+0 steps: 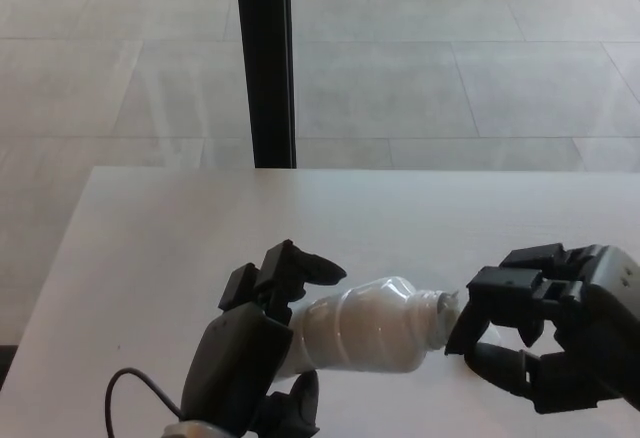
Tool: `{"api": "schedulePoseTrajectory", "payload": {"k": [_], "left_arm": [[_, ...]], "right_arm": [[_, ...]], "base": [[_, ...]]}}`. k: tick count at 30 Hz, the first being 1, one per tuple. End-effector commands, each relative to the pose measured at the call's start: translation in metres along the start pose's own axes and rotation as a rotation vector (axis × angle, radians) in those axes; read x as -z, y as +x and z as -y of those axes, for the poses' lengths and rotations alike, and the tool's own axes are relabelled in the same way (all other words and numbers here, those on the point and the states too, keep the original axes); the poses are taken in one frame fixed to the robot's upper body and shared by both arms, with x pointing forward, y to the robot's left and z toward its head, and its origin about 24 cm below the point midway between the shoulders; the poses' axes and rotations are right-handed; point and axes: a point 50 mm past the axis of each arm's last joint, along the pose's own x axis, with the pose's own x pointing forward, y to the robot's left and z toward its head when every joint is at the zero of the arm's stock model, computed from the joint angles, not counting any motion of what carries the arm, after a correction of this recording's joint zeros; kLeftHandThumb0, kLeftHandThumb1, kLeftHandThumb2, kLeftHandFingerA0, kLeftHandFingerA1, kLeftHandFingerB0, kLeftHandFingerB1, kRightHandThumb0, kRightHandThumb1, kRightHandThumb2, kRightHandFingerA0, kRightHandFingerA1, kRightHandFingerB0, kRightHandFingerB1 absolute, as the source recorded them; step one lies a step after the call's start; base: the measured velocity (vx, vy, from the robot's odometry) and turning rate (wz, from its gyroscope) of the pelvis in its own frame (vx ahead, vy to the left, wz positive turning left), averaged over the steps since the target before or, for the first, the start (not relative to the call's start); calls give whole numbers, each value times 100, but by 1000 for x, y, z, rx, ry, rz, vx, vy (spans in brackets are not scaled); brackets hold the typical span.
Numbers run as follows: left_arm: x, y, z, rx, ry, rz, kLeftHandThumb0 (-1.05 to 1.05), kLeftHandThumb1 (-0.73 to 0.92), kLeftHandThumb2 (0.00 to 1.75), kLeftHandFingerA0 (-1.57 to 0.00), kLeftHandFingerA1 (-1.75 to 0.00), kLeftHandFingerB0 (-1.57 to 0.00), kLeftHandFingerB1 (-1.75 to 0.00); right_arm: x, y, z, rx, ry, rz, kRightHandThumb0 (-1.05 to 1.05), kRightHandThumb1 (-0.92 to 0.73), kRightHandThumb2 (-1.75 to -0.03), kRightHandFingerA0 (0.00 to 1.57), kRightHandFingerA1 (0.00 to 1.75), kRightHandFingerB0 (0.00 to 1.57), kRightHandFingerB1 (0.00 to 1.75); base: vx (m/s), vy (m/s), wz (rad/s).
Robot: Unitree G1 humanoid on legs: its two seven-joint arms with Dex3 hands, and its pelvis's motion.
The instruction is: The robot uses its left hand to to lift the bottle kept on the middle of the desk and tilts it towards its right hand. It then uses its right hand to rotate its cap to open it and places the bottle and cap back on the desk
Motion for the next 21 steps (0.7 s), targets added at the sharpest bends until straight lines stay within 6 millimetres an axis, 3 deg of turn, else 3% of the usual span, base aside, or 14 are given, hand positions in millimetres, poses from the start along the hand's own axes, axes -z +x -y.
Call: {"api": "schedulePoseTrajectory", "payload": {"k": [1,5,8,12,13,14,15,16,17,18,19,20,21], "left_arm": [[4,-3,-1,1,18,-8,42,52,162,-117,-175,-105,-154],[4,-5,-1,2,33,-17,43,51,164,-115,-175,-104,-154],[4,-5,-2,10,39,-22,44,50,162,-116,-175,-104,-153],[6,-4,-8,152,179,-31,38,48,153,-121,-172,-104,-149],[6,-3,-10,196,246,-37,42,55,131,-124,-137,-112,-126],[6,-3,-11,215,275,-41,42,55,131,-124,-137,-112,-126],[6,3,-17,319,470,-48,33,45,119,-122,-129,-111,-117],[5,4,-18,330,493,-51,33,45,119,-122,-129,-111,-117],[6,9,-20,415,599,-99,22,48,103,-110,-141,-98,-114],[6,10,-21,424,610,-107,22,48,103,-110,-141,-98,-114],[5,13,-23,457,687,-122,19,49,93,-109,-134,-98,-106],[4,16,-24,502,765,-159,15,57,82,-98,-136,-95,-104],[3,18,-25,529,805,-183,12,60,75,-97,-129,-93,-95]], "right_arm": [[1,-2,6,43,-34,-11,-41,-73,-85,92,172,79,102],[6,-7,13,98,-15,-51,-42,-75,-80,93,169,78,100],[9,-10,19,155,-8,-109,-42,-69,-88,97,164,82,95],[12,-18,35,276,24,-154,-33,-65,-86,93,175,82,91],[12,-19,38,299,20,-160,-32,-62,-89,94,175,84,92],[12,-20,39,309,18,-163,-32,-62,-89,94,175,84,92],[14,-28,46,377,48,-191,-20,-59,-90,96,173,84,90],[14,-29,46,385,51,-193,-20,-59,-90,96,173,84,90],[15,-33,51,410,53,-206,-16,-59,-93,103,170,84,88],[15,-33,51,412,54,-207,-16,-59,-93,103,170,84,88],[15,-34,55,429,61,-214,-21,-66,-84,100,168,84,86],[16,-34,59,452,65,-213,-21,-66,-84,98,170,85,86],[17,-35,61,466,63,-214,-22,-67,-82,96,171,85,86]], "base": [[0,0,0],[0,0,0],[0,0,0],[0,0,0],[0,0,0],[0,0,0],[0,0,0],[0,0,0],[0,0,0],[0,0,0],[0,0,0],[0,0,0],[0,0,0]]}}
